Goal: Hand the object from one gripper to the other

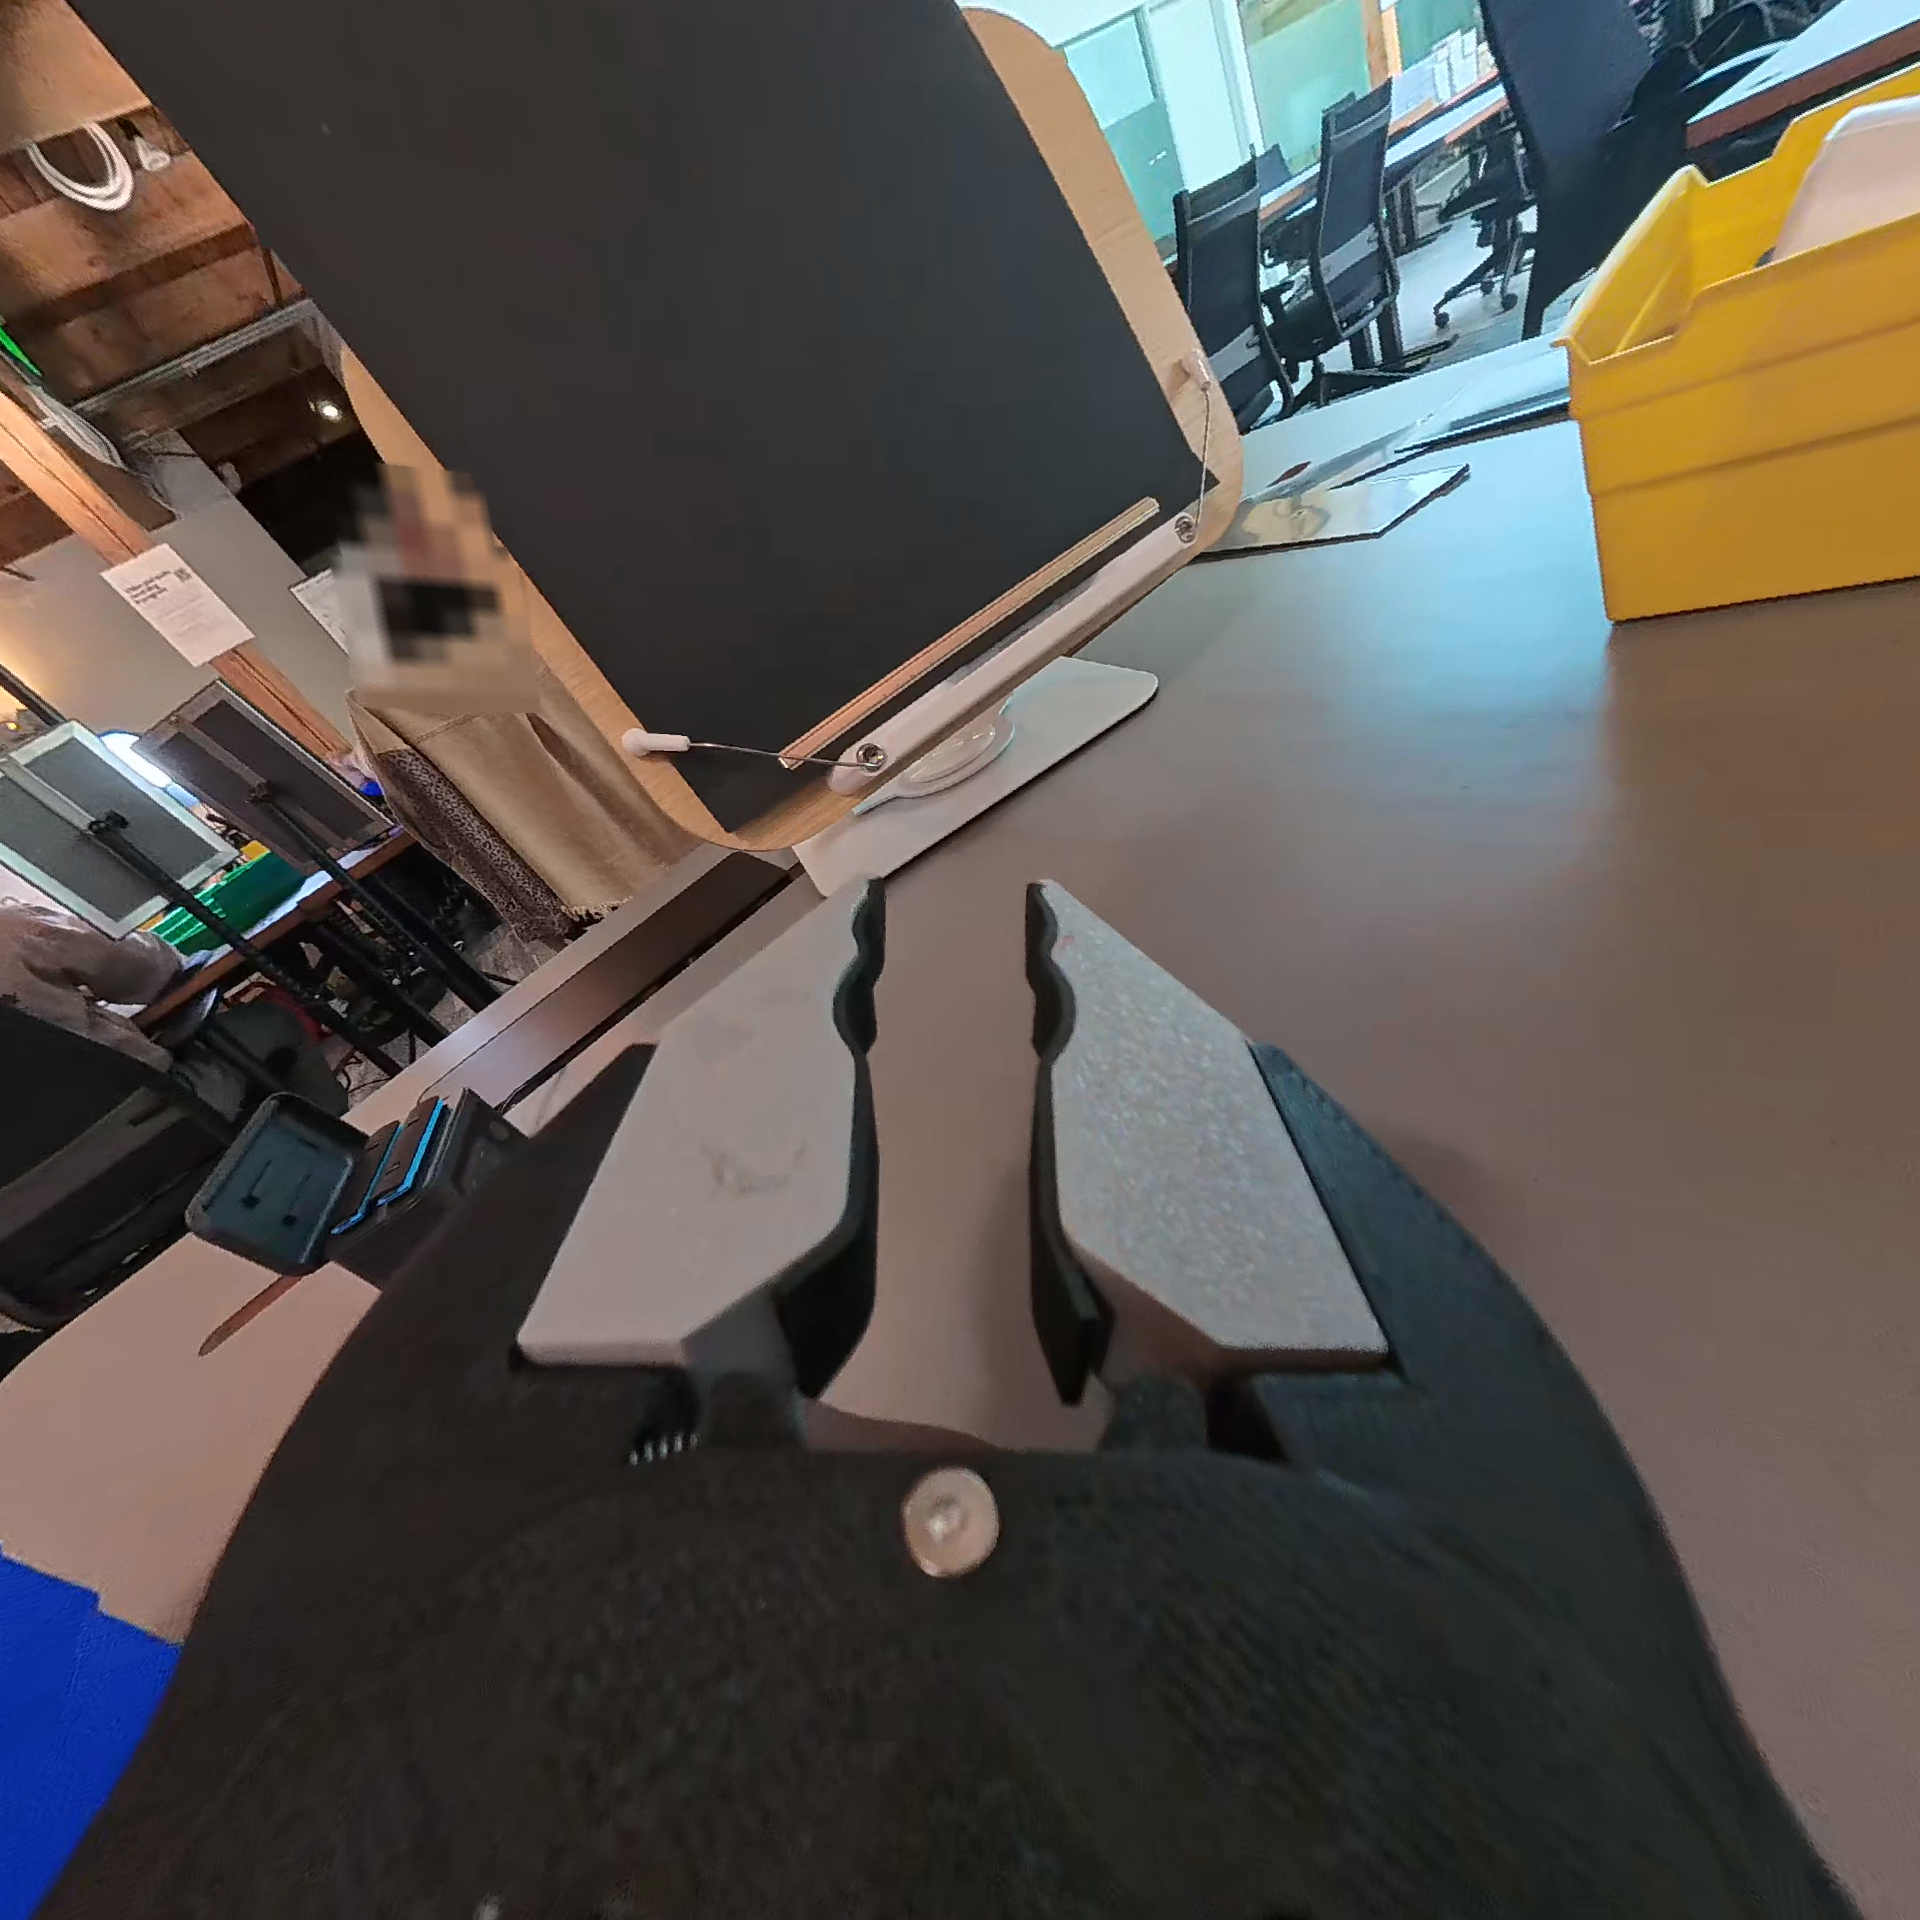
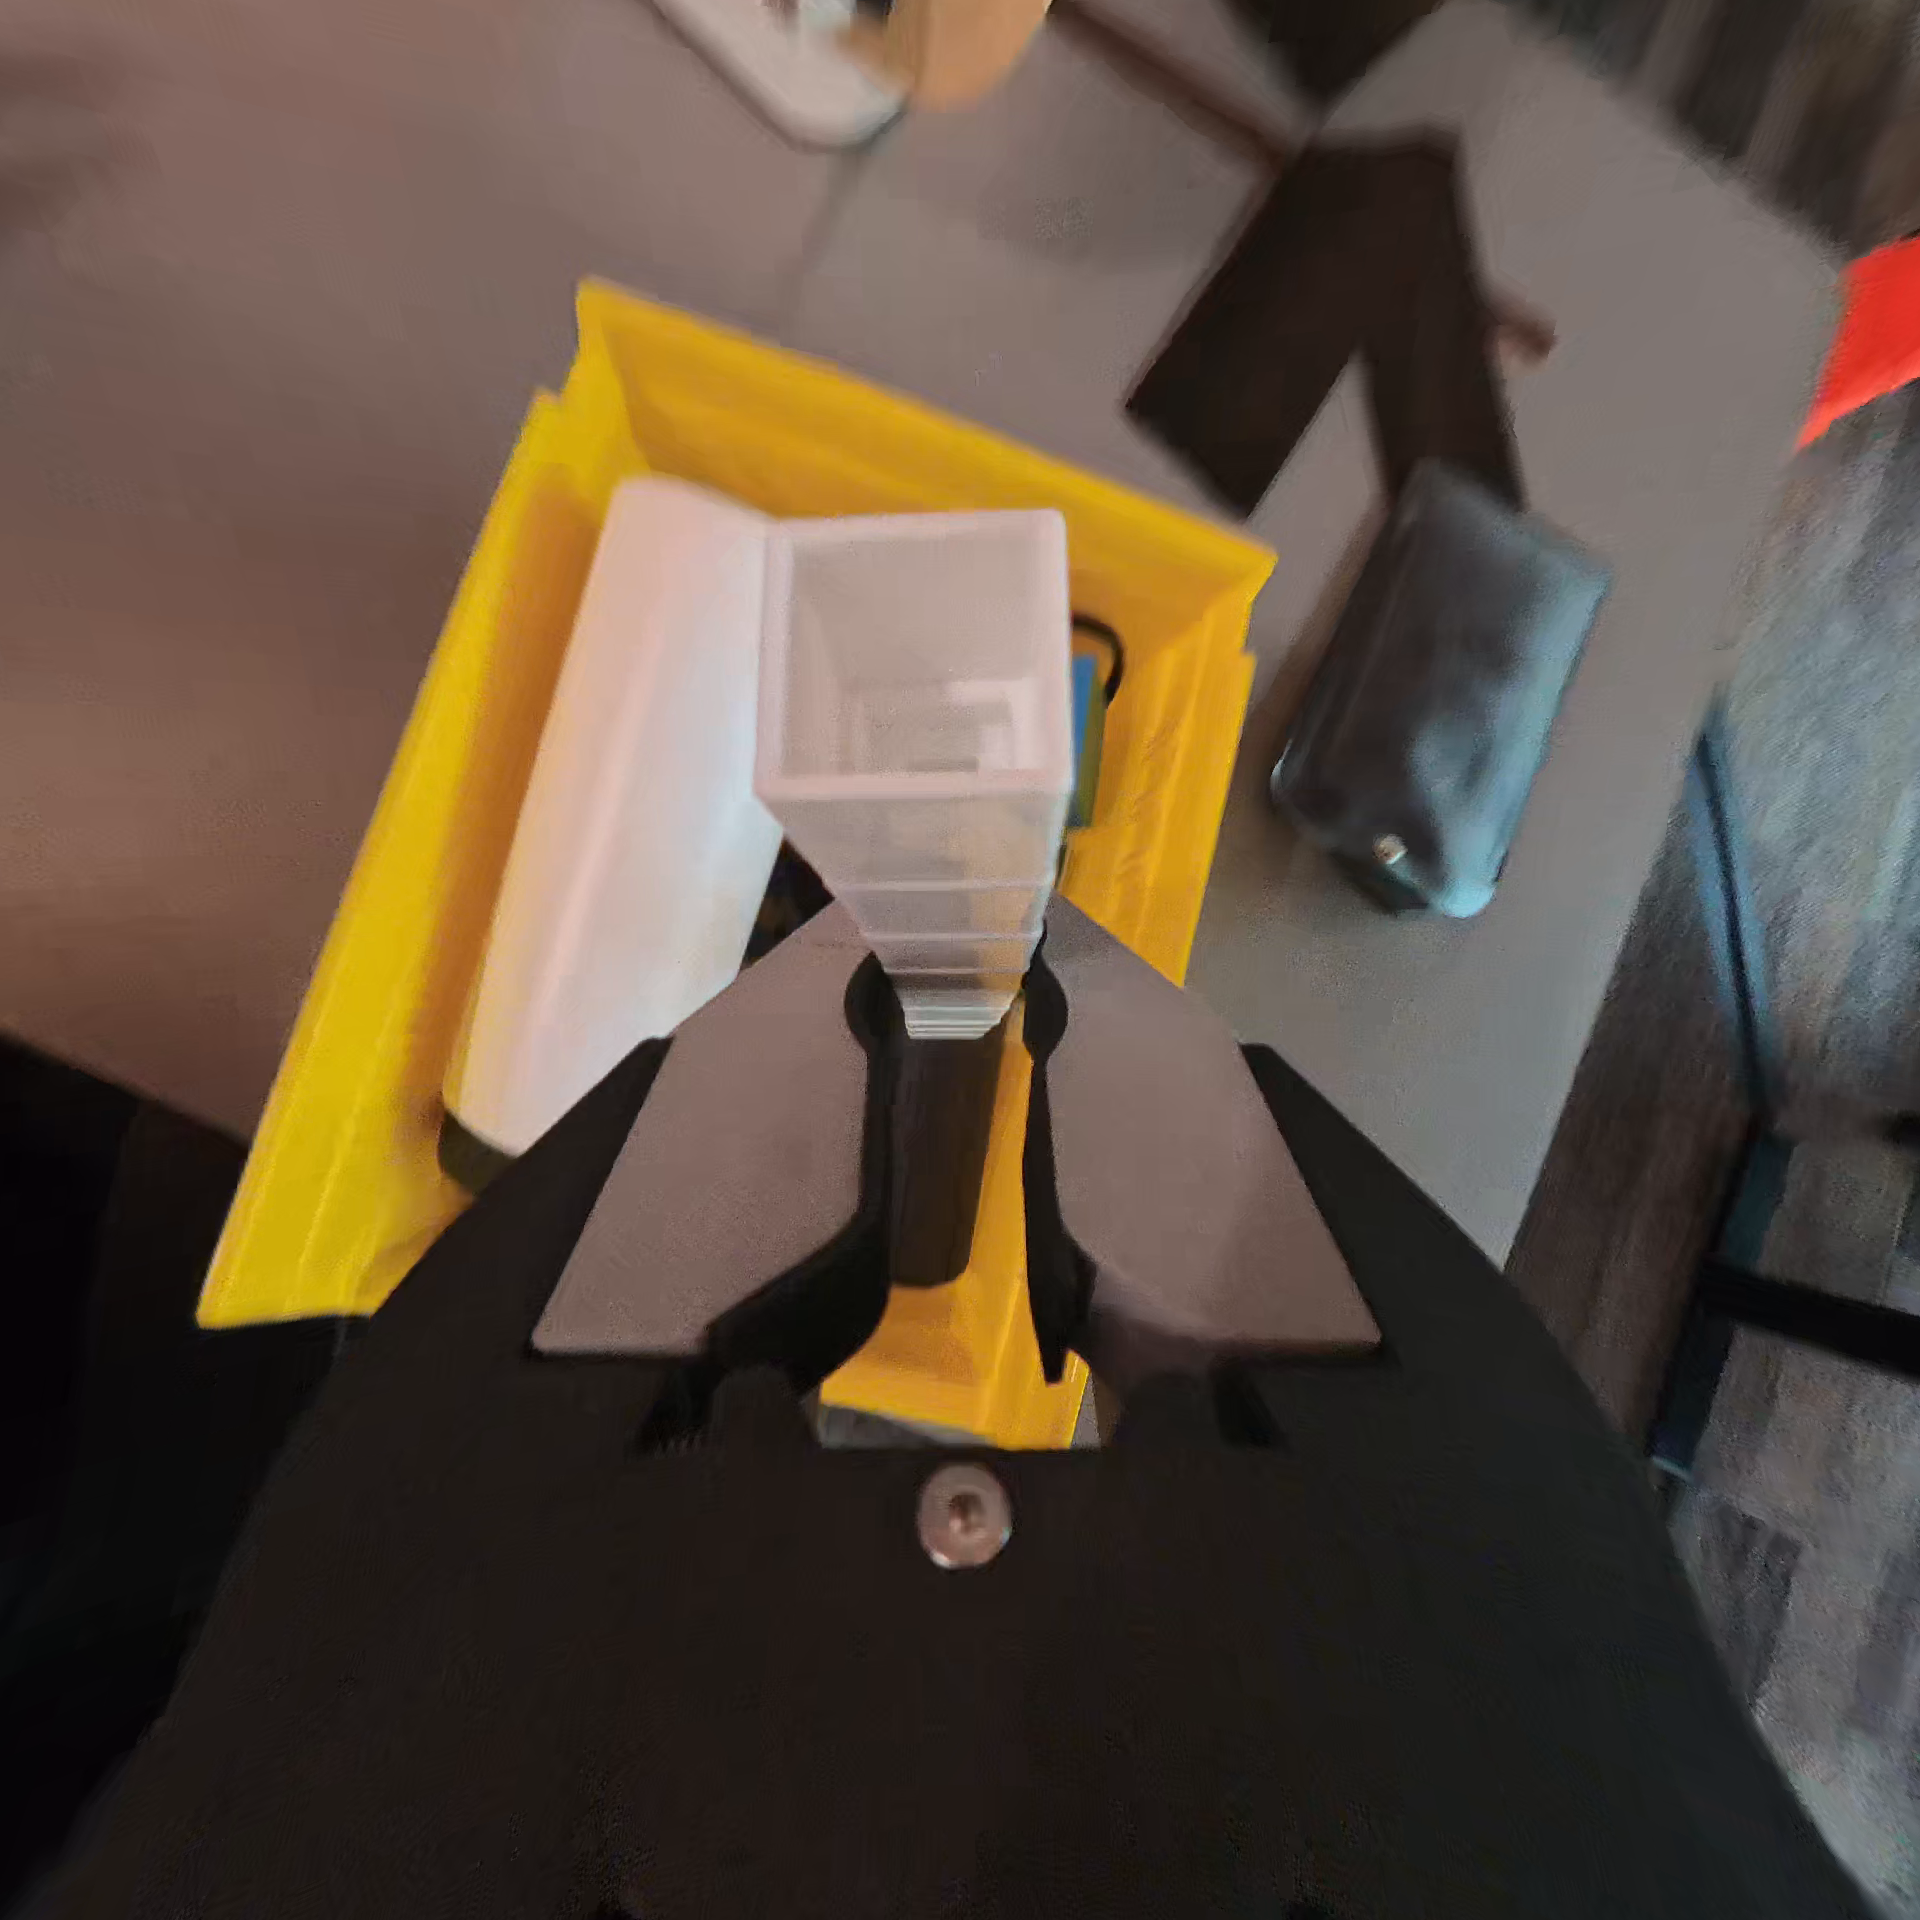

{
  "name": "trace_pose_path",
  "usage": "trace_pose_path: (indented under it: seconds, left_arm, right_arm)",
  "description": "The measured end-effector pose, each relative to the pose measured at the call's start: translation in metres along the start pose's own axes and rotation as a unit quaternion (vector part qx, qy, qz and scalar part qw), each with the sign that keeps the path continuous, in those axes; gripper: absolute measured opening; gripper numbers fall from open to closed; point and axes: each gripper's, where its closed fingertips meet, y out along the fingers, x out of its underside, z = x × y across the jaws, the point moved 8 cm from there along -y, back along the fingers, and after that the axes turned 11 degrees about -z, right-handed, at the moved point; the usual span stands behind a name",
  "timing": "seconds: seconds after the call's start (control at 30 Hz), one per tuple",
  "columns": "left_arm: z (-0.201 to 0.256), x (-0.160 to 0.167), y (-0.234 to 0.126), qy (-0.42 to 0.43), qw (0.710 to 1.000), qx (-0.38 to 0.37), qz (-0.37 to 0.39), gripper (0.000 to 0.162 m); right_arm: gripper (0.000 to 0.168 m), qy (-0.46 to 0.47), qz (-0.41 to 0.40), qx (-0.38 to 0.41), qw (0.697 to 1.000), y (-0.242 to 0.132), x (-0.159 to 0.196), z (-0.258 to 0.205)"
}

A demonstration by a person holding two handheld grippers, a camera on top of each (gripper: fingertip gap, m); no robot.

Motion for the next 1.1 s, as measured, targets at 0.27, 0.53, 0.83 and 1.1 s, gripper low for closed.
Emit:
trace_pose_path:
  seconds: [0.27, 0.53, 0.83, 1.1]
  left_arm:
    - [0.0, 0.004, 0.003, -0.002, 1.0, 0.003, -0.011, 0.025]
    - [-0.002, 0.006, 0.003, -0.004, 1.0, 0.001, -0.015, 0.025]
    - [-0.003, 0.007, 0.004, -0.009, 1.0, 0.006, -0.02, 0.025]
    - [-0.008, 0.019, 0.013, -0.02, 0.997, -0.023, -0.078, 0.023]
  right_arm:
    - [0.019, -0.024, -0.181, -0.043, 0.982, 0.038, 0.017, 0.004]
    - [0.019, -0.023, -0.227, -0.038, 0.973, 0.06, 0.019, 0.006]
    - [0.046, -0.003, -0.214, -0.006, 0.977, 0.068, 0.009, 0.01]
    - [0.052, -0.029, 0.056, 0.053, 0.997, 0.005, -0.065, -0.044]
